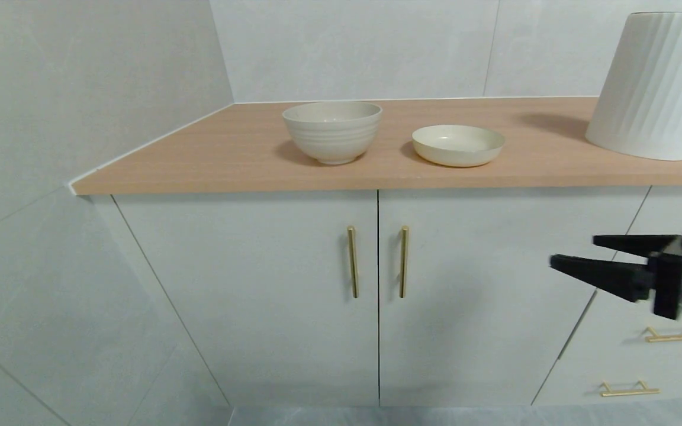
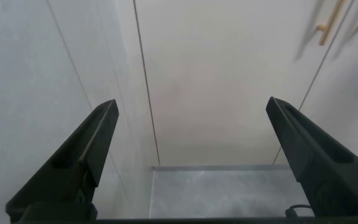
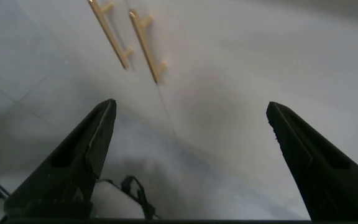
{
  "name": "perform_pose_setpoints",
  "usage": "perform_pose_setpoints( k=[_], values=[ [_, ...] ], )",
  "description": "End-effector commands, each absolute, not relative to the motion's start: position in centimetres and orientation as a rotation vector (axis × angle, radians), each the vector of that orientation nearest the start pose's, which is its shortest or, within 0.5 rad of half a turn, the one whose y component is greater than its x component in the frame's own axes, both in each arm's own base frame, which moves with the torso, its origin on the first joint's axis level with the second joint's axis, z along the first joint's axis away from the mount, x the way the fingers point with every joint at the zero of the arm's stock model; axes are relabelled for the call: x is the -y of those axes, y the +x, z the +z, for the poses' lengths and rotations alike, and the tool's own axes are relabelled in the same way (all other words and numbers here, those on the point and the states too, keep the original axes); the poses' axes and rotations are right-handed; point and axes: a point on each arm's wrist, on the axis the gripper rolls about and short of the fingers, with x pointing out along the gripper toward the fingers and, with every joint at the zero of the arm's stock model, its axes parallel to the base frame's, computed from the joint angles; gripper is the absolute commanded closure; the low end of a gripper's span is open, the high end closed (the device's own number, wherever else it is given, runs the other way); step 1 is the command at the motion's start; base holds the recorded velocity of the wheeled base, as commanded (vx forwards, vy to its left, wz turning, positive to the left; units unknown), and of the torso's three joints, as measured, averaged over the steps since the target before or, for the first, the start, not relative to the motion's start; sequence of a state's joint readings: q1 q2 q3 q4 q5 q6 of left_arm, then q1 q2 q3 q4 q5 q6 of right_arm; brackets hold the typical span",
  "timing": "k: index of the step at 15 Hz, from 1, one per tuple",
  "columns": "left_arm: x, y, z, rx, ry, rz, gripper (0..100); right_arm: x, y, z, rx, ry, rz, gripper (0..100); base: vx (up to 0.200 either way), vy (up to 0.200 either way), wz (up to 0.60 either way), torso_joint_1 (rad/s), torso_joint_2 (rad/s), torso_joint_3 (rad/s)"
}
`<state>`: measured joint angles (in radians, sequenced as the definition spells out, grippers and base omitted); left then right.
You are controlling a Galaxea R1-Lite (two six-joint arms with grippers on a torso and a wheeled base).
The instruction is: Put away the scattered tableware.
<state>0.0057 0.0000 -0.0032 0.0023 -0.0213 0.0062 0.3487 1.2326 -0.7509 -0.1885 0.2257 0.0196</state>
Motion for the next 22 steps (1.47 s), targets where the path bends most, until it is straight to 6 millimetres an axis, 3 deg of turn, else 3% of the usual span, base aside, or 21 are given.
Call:
perform_pose_setpoints(
  k=[1,5,12,18,22],
  values=[
    [0.1,-2.3,7.6,0.0,0.006,-0.015,0,-13.2,25.3,20.9,-0.387,-0.022,0.677,0,0.0,0.0,0.0,0.0,0.0,0.0],
    [0.1,-2.3,7.6,0.002,0.006,-0.015,0,-16.9,28.1,20.3,-0.397,-0.035,0.739,0,0.0,0.0,0.0,0.0,0.0,0.0],
    [0.1,-2.3,7.6,0.002,0.006,-0.015,0,-17.6,29.0,20.5,-0.434,0.097,0.714,0,0.0,0.0,0.0,0.0,0.0,0.0],
    [0.1,-2.3,7.6,0.0,0.006,-0.015,0,-20.4,29.2,18.5,-0.522,0.155,0.752,0,0.0,0.0,0.0,0.0,0.0,0.0],
    [0.1,-2.3,7.6,0.0,0.006,-0.015,0,-22.2,30.2,16.1,-0.513,0.145,0.738,0,0.0,0.0,0.0,0.0,0.0,0.0]
  ],
)
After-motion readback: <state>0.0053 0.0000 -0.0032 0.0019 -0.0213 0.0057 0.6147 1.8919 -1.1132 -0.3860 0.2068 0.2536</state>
